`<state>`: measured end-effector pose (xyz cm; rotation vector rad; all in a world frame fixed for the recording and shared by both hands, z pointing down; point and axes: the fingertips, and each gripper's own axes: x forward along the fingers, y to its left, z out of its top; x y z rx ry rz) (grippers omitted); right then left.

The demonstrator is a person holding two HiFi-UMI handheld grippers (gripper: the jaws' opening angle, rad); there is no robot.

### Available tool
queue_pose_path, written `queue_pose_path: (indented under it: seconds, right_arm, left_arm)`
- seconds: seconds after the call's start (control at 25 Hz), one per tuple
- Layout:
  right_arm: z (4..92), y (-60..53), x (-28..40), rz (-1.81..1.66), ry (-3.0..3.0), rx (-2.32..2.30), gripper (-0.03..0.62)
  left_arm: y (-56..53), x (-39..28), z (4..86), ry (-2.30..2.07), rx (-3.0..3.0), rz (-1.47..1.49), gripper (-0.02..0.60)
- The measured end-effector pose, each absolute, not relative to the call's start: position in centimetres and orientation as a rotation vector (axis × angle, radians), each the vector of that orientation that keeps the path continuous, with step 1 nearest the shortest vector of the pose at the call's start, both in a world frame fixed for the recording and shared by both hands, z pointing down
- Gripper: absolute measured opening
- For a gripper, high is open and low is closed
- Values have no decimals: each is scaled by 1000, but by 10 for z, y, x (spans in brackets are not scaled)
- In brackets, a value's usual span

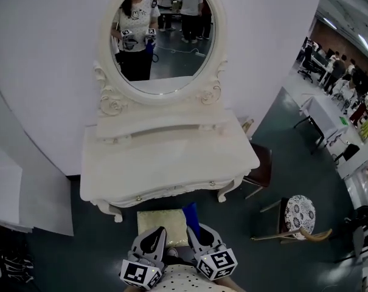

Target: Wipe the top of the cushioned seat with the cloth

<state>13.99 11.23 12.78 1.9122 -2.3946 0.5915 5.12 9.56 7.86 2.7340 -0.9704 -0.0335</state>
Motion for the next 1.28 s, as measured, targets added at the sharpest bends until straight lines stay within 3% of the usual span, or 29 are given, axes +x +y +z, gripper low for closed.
queue_pose_path:
  seconds: [1.28]
  right_arm:
    - [124, 143, 129, 570, -2395, 1914, 61]
  left_arm:
    - [123, 35, 92, -999, 2734, 47, -2]
